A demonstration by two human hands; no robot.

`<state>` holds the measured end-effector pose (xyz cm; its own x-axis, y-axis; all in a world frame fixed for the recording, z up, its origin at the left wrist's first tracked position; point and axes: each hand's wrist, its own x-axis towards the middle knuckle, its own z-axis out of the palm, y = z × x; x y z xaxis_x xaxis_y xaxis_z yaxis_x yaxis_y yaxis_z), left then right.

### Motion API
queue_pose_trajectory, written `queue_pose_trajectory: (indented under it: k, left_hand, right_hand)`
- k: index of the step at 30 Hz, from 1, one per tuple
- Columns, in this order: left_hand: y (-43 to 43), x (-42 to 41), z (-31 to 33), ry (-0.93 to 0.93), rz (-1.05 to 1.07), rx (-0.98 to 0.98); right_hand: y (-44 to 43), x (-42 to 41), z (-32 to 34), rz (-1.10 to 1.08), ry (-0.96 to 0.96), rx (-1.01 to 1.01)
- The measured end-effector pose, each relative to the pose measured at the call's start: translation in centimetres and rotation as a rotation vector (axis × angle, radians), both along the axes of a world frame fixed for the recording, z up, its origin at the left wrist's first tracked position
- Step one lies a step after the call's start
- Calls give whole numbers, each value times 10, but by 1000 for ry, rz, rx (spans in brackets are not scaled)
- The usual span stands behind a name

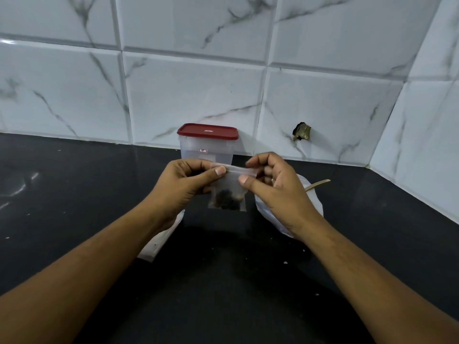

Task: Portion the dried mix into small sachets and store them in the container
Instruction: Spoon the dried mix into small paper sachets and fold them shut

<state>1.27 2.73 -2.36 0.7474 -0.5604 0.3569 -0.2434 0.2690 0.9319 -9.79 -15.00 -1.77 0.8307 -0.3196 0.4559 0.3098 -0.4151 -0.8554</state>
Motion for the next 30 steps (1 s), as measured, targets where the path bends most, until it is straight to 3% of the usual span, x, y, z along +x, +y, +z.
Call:
queue_pose_trajectory:
  k: [5, 17, 23, 30]
  left_hand:
    - [-2, -4, -3, -95, -44, 80]
    - [0, -1, 2, 14, 58, -26]
    - [3, 3, 2, 57, 44, -63]
    - [4, 7, -2, -69, 54, -54]
  right_hand:
    - [3, 6, -5, -1, -22, -136]
    - [6, 4, 0, -32, -85, 165]
    - [-2, 6, 0, 2, -82, 182]
    - [0, 4, -2, -96, -80, 117]
